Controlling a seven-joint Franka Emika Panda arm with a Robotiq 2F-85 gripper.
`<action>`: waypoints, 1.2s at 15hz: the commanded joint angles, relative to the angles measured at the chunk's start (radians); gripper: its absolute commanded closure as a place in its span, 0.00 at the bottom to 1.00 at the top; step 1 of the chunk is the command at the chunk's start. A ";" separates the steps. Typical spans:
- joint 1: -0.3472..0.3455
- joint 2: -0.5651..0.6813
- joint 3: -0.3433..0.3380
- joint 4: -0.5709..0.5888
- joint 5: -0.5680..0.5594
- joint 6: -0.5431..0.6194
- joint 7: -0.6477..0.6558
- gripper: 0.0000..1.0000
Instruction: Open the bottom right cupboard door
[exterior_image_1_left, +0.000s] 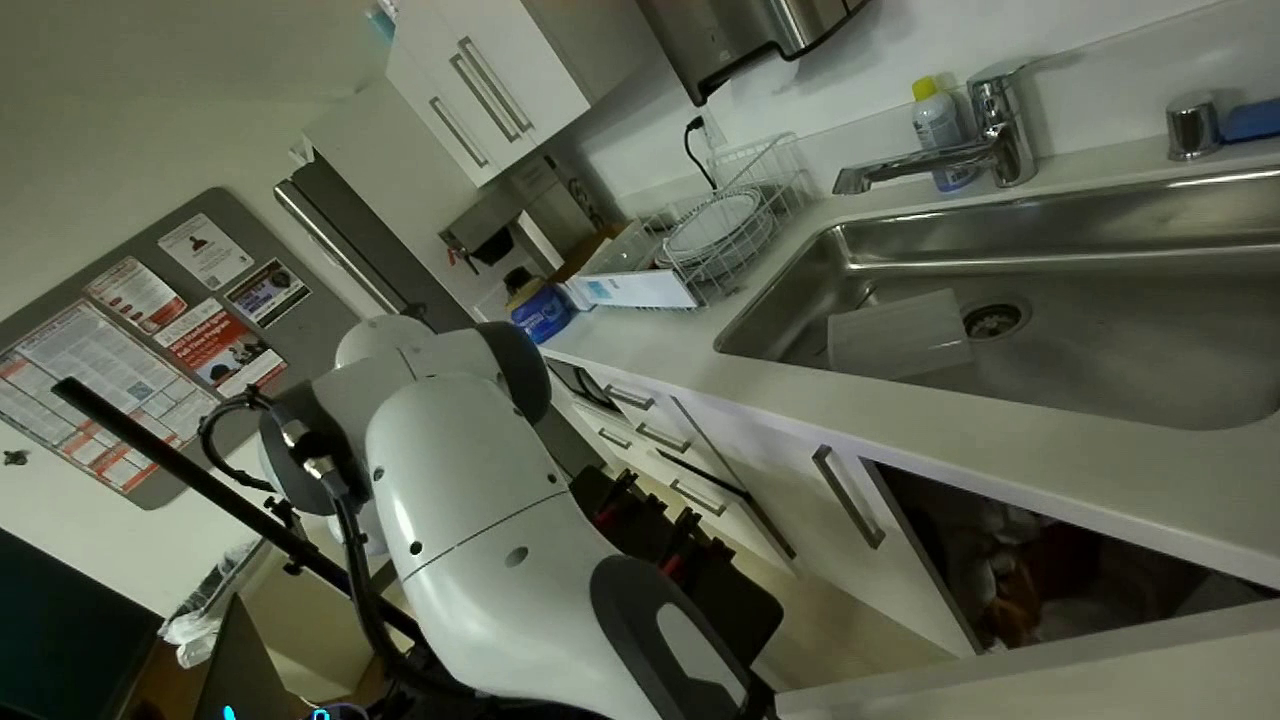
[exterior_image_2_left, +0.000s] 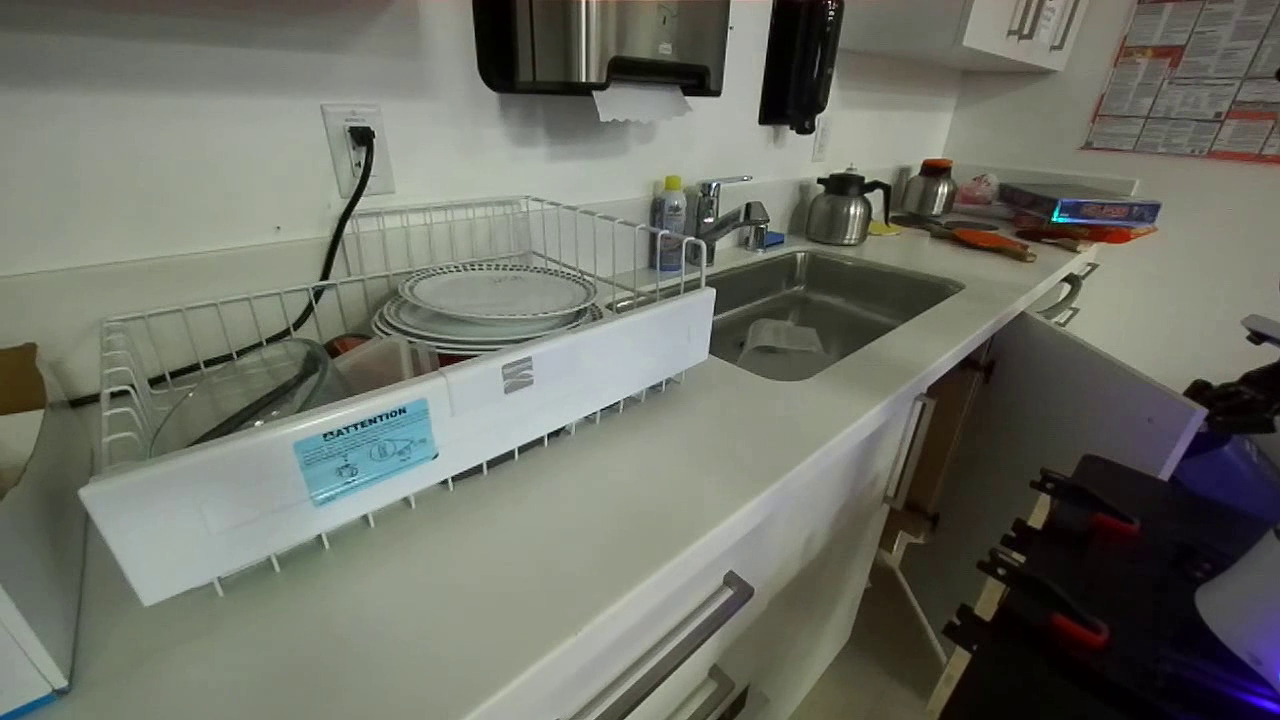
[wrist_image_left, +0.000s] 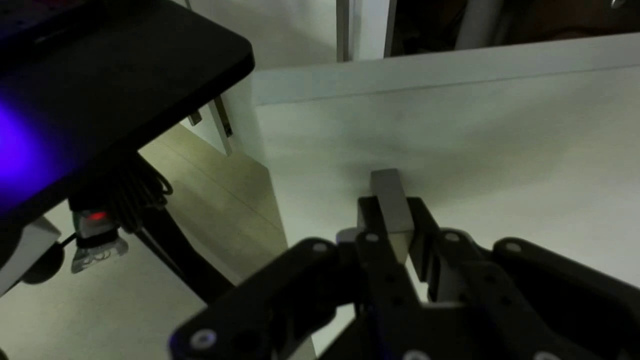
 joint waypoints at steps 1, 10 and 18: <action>-0.065 0.000 0.061 0.168 -0.011 -0.049 0.145 0.96; -0.053 -0.044 0.081 0.193 -0.134 0.107 0.120 0.57; -0.007 -0.151 0.110 0.075 -0.170 0.395 0.060 0.08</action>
